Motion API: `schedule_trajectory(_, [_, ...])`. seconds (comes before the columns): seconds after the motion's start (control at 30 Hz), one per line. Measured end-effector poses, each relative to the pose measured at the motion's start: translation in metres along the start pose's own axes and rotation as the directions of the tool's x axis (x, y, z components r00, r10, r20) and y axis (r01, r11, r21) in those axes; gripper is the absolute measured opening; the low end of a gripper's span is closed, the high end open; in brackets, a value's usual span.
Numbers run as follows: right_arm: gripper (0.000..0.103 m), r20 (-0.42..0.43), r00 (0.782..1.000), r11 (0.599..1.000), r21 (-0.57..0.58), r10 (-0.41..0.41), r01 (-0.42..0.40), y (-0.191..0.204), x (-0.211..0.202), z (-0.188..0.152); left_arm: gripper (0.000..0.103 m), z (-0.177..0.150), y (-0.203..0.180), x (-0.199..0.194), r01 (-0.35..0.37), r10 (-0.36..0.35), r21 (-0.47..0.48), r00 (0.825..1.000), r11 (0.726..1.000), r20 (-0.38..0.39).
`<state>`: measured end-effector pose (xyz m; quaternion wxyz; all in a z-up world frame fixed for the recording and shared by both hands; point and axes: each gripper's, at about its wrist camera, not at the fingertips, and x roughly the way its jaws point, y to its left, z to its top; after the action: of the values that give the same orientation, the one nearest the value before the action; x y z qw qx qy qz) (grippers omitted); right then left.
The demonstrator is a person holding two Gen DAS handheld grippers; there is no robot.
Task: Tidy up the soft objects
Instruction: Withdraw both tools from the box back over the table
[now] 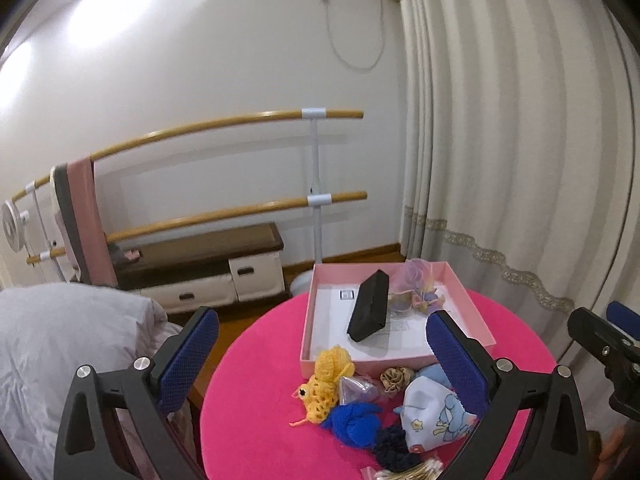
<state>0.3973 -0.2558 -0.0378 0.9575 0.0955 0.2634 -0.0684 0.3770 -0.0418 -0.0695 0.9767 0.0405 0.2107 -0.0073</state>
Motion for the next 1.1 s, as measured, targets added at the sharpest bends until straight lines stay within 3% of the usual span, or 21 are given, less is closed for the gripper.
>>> schedule_trajectory(0.2, [0.103, 0.012, 1.000, 1.000, -0.015, -0.012, 0.012, 0.012, -0.014, -0.009, 0.103, -0.022, 0.001, -0.030, 0.018, -0.018, 0.009, 0.999, 1.000, 0.034])
schedule_trajectory(0.5, [0.103, 0.017, 1.000, 0.999, -0.046, -0.013, 0.014, 0.025, -0.035, -0.022, 0.103, -0.047, 0.013, -0.068, 0.016, -0.016, -0.026, 1.000, 1.000, -0.001])
schedule_trajectory(1.1, [0.103, 0.008, 0.999, 0.997, -0.062, -0.036, 0.037, 0.019, -0.040, -0.035, 0.103, -0.030, 0.018, -0.090, -0.022, 0.020, -0.048, 0.999, 0.999, -0.047])
